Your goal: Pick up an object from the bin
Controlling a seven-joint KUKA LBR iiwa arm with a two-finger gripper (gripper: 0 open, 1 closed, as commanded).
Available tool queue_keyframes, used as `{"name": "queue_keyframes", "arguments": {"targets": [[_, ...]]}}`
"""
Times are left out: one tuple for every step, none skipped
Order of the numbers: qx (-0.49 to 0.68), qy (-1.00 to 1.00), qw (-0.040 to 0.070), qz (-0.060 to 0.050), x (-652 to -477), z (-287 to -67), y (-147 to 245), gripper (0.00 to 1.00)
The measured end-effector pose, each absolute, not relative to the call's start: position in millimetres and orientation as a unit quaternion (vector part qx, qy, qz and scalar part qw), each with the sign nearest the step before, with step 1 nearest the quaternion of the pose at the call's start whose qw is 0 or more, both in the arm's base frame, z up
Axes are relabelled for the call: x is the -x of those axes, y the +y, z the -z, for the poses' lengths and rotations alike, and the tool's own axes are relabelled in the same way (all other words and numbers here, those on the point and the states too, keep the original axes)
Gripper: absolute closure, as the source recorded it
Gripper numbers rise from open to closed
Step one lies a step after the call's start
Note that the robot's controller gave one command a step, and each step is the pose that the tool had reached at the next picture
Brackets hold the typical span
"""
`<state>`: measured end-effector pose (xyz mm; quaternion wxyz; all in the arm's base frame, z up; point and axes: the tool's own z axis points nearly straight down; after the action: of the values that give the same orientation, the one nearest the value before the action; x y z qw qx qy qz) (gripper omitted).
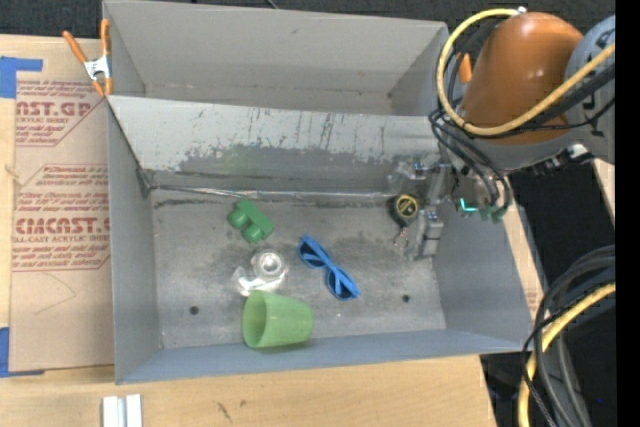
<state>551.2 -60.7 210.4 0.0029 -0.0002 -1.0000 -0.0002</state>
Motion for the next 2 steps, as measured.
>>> {"name": "queue_keyframes", "arguments": {"targets": [[-0.009,-1.0,0.004,0.001,-536.8,-125,-24,0.0],[0.028,-1.0,0.002,0.001,-534.6,-66,1,0.0]]}}
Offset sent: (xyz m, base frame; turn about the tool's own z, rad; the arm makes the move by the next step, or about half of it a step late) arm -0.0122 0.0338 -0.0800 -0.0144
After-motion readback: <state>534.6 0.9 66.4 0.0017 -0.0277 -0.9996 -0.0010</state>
